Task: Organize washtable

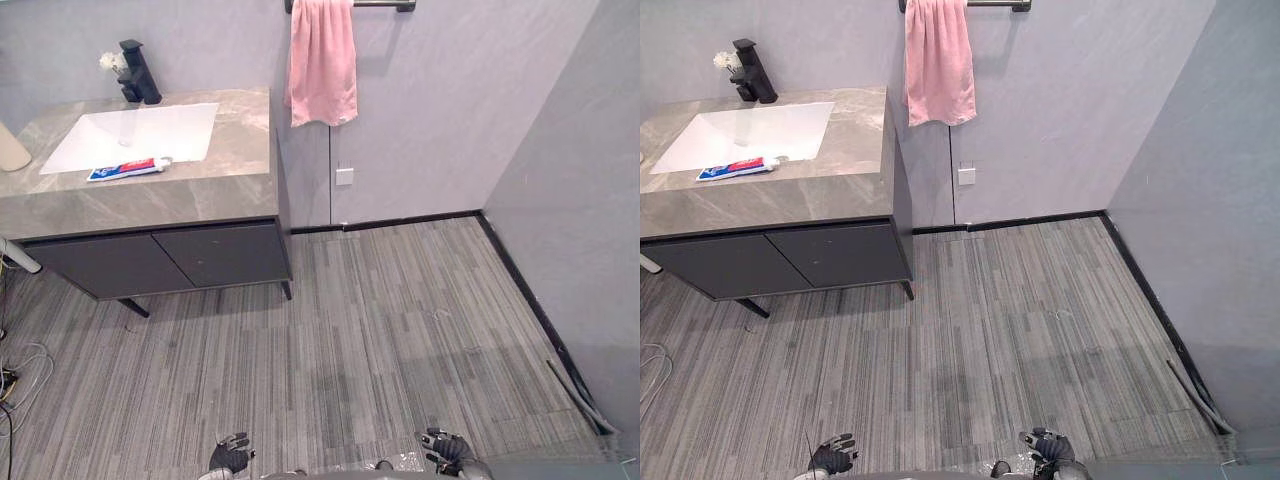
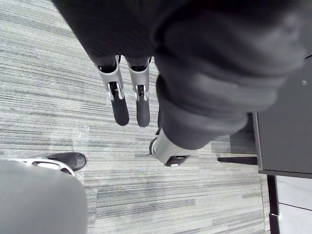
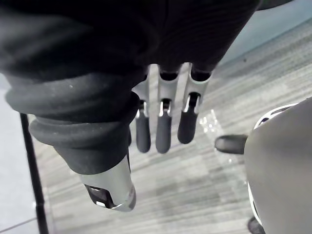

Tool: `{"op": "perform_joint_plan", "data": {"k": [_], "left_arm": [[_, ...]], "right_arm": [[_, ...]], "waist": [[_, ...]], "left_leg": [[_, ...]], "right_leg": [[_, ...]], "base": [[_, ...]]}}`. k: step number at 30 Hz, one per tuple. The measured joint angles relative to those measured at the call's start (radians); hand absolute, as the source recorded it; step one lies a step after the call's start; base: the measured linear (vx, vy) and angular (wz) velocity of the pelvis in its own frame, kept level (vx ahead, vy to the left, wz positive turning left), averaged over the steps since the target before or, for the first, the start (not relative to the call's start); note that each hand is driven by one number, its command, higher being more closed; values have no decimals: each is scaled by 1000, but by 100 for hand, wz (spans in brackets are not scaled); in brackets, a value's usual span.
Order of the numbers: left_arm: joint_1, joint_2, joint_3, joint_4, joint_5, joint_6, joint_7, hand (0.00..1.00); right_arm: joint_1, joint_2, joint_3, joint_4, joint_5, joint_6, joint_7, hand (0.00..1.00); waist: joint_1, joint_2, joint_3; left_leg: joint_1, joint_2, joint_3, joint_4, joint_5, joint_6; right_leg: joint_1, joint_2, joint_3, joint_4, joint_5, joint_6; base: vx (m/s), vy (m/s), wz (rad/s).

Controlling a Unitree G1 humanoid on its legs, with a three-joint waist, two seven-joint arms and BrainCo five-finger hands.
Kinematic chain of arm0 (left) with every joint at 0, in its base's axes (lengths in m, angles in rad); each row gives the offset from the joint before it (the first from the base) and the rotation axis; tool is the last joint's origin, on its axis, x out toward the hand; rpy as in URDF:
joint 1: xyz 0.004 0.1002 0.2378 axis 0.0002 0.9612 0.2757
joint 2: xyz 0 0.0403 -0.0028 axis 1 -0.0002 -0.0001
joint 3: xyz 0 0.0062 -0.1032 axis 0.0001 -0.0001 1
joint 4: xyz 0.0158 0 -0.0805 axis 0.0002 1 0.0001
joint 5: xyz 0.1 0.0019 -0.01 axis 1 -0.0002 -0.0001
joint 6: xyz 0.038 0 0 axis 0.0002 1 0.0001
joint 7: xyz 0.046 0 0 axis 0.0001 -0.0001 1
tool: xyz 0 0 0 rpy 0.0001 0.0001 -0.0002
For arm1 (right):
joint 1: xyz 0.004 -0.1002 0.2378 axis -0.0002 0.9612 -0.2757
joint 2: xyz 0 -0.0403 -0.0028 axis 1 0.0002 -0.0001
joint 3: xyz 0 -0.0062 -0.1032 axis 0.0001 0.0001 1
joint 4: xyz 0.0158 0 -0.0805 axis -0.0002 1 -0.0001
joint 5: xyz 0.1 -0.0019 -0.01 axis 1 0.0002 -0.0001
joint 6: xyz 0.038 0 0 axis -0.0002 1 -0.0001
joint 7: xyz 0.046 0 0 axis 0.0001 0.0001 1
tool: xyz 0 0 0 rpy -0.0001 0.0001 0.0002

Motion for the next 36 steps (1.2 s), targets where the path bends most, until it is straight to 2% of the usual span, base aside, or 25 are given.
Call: {"op": "perform_joint_plan", "data": {"k": [12,18,26,29,31,33,34,35,36], "left_arm": [[-5,19,-33,21,-1,1,2,0],[-5,24,-37,34,-1,2,3,0],[-9,29,-43,35,-1,4,3,0],[-12,34,-43,35,-1,5,3,0],[-10,38,-39,34,-1,5,3,0],[-7,39,-39,32,-1,7,4,0],[-5,28,-34,29,-1,13,6,0],[-1,17,-16,18,-3,11,10,0],[1,12,-5,5,-3,11,12,0]], "right_arm": [[-8,-3,0,6,2,0,-3,0],[-9,-3,0,12,14,0,-11,0],[-9,-3,0,13,42,-1,-20,0],[-9,-3,0,13,52,-2,-20,0],[-9,-2,1,9,57,-2,-20,0],[0,-1,0,-8,66,-2,-20,0],[3,-3,-1,-18,73,-2,-20,0],[12,-7,-1,-38,83,-2,-21,0],[19,-7,-2,-51,86,-3,-21,0]], "waist": [[-2,-4,19],[-2,-5,19],[-4,-10,23],[-3,-12,29],[0,-12,37],[1,-7,41],[1,11,48],[4,27,56],[7,31,59]], "left_leg": [[4,1,18,-3,-2,3],[4,7,25,4,-10,17],[-15,15,33,18,-16,18],[-70,44,39,144,-83,8],[-131,92,51,315,-132,-22],[-210,142,59,525,-132,-22],[-242,179,57,633,-127,-26],[-272,207,44,729,-103,-17],[-295,213,28,785,-76,-14]], "right_leg": [[-6,7,25,-10,19,-29],[-7,14,31,-11,19,-30],[-21,19,34,-11,18,-31],[-21,26,34,-11,9,-54],[-19,40,50,-7,-19,-76],[-19,49,73,14,-34,-87],[-17,62,95,35,-50,-92],[-15,73,120,57,-65,-101],[-15,75,135,67,-72,-107]], "base": [[-45,-20,-6],[-23,-25,-4],[-6,-17,-2],[-3,-9,-2],[-15,-51,-19],[9,-71,-39],[111,-52,-61],[132,-28,-59],[144,14,-59]]}}
